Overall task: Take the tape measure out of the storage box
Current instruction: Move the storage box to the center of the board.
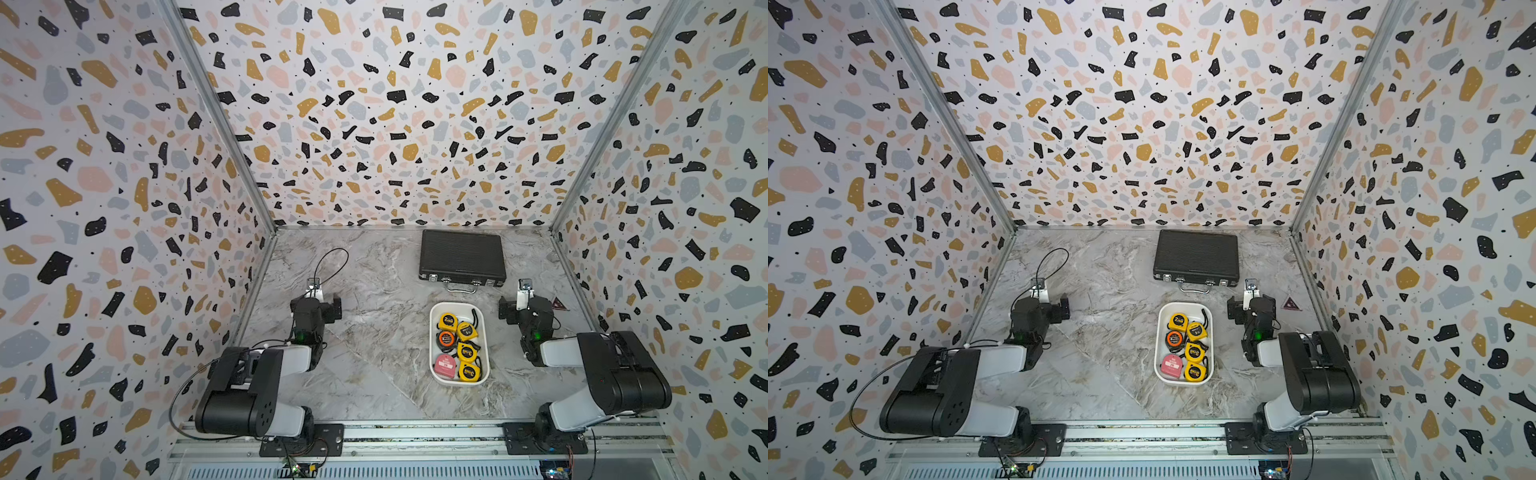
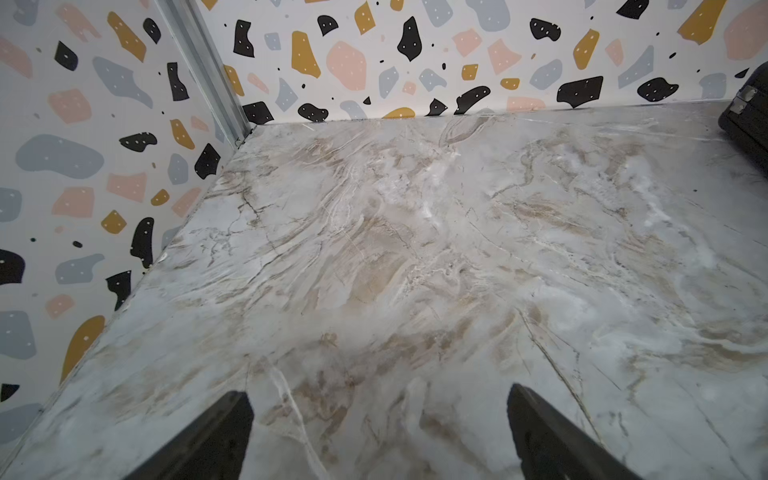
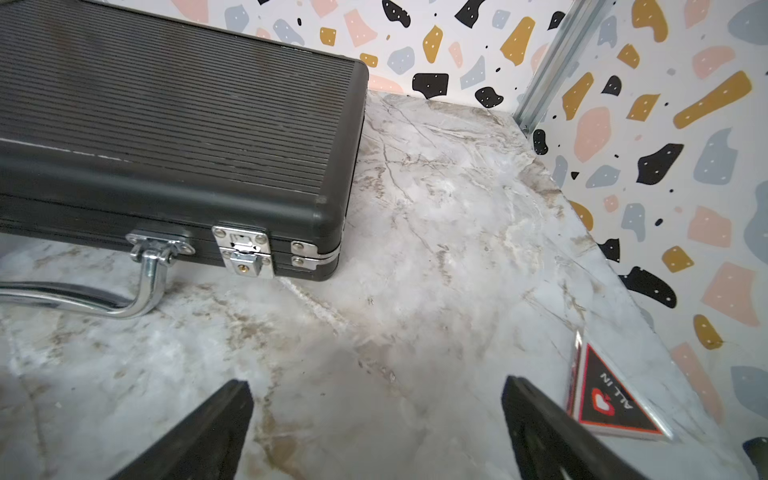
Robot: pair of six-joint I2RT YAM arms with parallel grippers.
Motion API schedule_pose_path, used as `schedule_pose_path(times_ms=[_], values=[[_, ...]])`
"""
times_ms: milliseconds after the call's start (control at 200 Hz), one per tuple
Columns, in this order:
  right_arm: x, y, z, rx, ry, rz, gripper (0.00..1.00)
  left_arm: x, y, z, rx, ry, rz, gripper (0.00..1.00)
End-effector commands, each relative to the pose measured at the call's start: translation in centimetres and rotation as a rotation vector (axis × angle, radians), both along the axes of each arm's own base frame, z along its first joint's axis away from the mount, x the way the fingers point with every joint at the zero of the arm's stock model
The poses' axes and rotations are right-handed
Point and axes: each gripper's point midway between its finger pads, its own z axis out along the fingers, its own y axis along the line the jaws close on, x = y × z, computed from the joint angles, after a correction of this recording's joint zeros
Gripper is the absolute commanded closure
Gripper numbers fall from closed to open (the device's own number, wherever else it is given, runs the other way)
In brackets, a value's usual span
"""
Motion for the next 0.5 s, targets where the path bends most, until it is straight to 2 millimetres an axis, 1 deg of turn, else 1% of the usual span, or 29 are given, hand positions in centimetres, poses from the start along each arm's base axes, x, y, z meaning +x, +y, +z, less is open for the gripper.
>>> schedule_pose_path(times_ms=[0, 496], values=[[0.21, 0.14, 0.55, -0.001, -0.011, 0.008, 0.01, 0.22, -0.46, 0.66, -0.006, -0.032, -0.034, 0.00], [0.42, 0.02, 0.33, 0.034, 0.008, 0.026, 0.01, 0.29, -0.46, 0.60, -0.014, -0.027, -0.041, 0.00]])
